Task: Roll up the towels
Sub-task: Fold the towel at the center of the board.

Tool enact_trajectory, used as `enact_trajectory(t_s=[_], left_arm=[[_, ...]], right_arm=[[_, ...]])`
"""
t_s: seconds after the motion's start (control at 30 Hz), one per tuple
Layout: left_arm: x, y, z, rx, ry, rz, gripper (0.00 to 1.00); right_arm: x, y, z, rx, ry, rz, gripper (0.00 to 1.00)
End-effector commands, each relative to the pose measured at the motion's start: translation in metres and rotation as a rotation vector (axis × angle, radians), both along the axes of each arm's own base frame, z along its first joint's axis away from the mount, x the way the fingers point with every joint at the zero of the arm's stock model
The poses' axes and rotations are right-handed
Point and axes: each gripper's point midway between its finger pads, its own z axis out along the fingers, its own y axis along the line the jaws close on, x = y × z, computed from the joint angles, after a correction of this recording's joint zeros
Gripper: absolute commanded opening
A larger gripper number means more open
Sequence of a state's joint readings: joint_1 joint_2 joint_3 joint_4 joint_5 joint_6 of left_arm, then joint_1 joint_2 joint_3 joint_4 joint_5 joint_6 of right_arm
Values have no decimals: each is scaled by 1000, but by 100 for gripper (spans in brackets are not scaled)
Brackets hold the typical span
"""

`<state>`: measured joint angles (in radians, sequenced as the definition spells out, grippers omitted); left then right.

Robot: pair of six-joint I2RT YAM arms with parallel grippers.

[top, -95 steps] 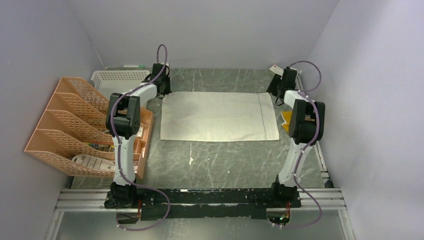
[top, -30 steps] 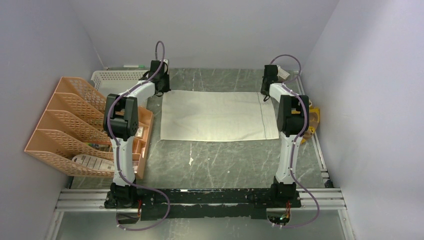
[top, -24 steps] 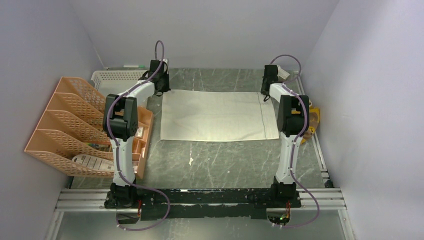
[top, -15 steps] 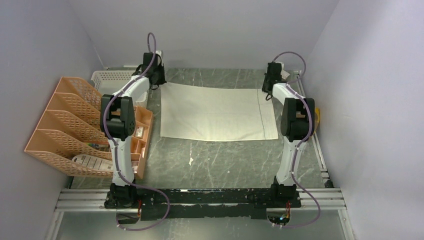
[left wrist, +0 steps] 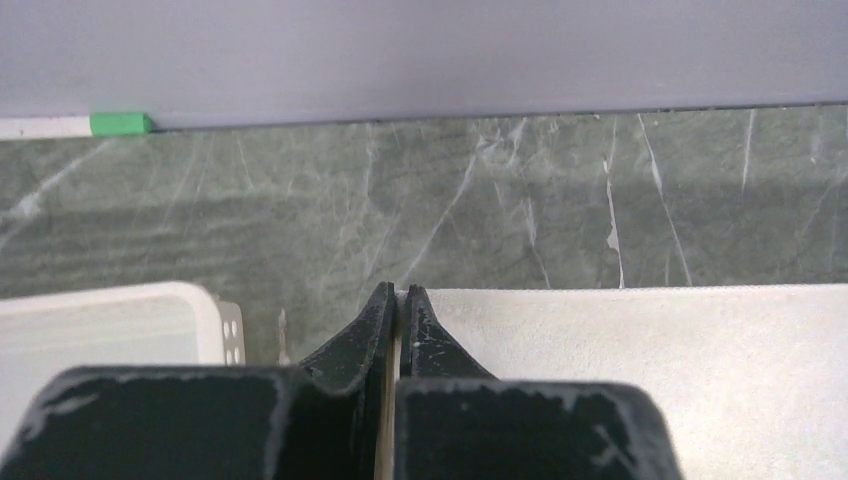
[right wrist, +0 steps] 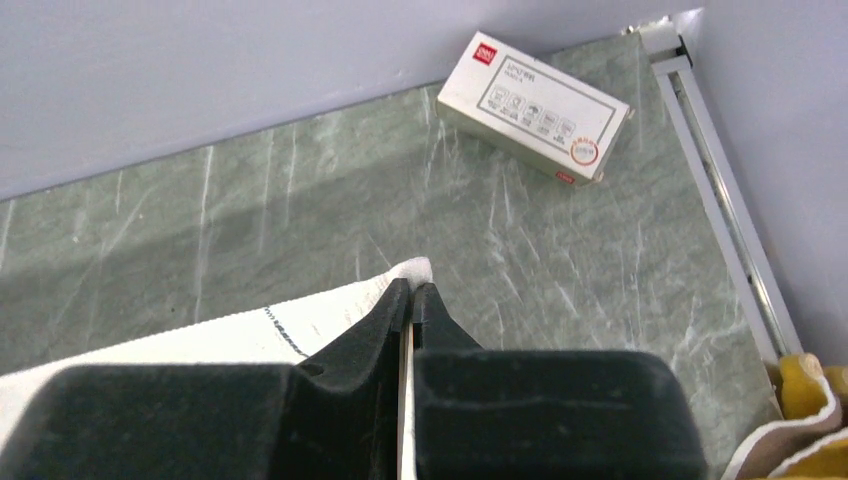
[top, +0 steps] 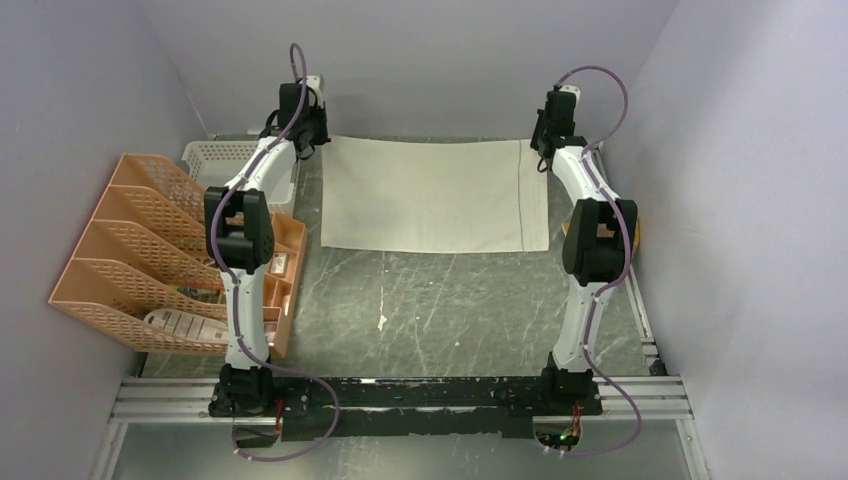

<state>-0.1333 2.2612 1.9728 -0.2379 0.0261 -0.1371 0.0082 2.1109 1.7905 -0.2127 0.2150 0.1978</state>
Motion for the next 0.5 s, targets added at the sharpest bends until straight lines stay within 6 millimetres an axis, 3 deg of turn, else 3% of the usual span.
enact_trajectory(t_s=[0.0,0.13,0.27,0.47], left_arm=[[15,0,10,27,-49,-46,7],[15,-1,14,42,-73,-61,7],[8,-1,19,33,-98,-59,7],[-29,-15,2,-3,-100,-55,7]], right_arm=[[11,-10,6,-35,-1,-15,0],[12,-10,13,-50,-1,-7,0],[1,-10,16,-50,-7,-8,0],[-31,-2,14,-15,-4,2,0]])
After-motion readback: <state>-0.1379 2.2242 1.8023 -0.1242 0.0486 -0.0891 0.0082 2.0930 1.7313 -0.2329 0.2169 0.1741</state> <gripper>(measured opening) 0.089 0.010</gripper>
